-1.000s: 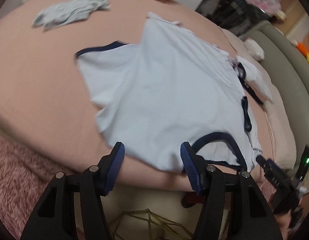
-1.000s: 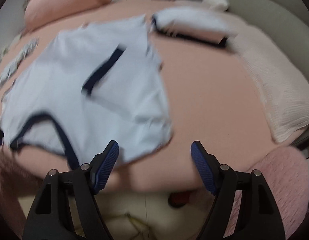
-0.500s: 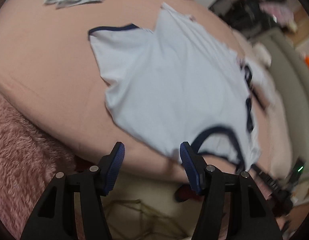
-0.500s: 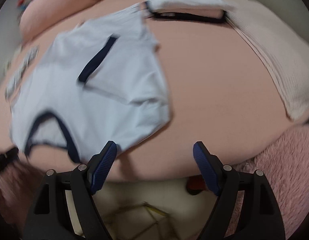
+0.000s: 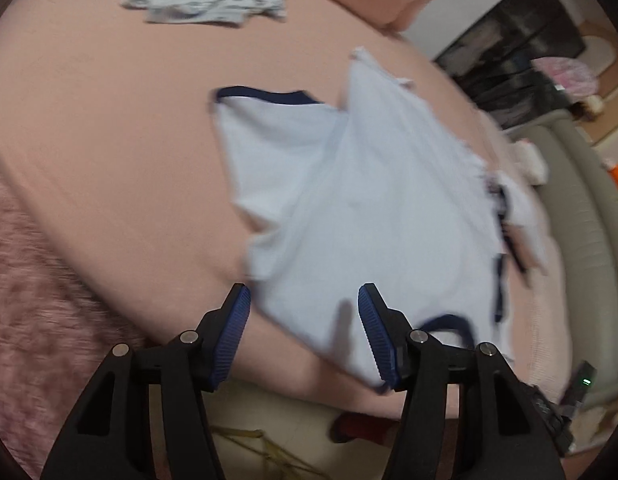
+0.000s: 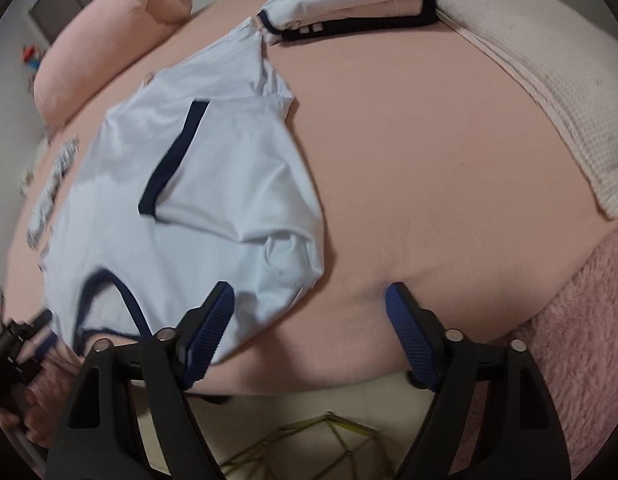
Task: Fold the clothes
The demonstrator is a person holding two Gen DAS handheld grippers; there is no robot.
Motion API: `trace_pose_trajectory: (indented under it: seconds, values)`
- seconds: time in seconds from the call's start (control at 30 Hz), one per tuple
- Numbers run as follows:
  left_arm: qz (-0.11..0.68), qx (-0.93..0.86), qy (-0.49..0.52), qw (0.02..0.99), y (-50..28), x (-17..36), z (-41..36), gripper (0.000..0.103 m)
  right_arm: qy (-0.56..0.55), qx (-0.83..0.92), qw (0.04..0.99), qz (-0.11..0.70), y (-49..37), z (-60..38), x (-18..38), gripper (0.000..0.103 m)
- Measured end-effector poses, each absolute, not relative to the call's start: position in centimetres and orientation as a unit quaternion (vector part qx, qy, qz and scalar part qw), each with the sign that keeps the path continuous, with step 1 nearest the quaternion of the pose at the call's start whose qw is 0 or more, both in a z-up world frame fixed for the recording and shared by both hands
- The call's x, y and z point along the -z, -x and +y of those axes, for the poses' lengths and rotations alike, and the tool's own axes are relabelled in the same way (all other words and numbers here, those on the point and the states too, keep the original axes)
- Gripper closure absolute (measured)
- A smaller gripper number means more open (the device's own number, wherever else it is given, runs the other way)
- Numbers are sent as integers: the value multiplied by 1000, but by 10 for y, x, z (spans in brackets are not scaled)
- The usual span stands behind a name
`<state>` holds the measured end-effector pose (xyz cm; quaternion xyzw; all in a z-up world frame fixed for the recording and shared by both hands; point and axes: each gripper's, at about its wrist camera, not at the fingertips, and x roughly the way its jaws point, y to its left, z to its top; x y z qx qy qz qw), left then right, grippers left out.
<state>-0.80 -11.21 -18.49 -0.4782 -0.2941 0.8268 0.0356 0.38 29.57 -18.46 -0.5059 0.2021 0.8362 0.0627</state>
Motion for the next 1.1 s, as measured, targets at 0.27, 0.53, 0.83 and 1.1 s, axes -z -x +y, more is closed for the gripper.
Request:
trace_pose_trajectory:
  seconds: [0.27, 0.53, 0.83, 1.1]
  values:
    - [-338, -804, 483, 73, 13, 196, -94, 54, 507, -822, 12, 259, 1, 299, 189, 52]
    - [-367, -797, 478, 31, 8, 201, -112, 74, 505, -827, 20, 245, 7, 293, 185, 65]
    - [-374, -801, 465, 50, 30, 204, -98, 62, 485, -845, -4, 226, 26, 280, 187, 41]
    - [-405, -797, 447, -5, 17, 199, -134, 61, 495, -854, 5, 159, 21, 267, 183, 59]
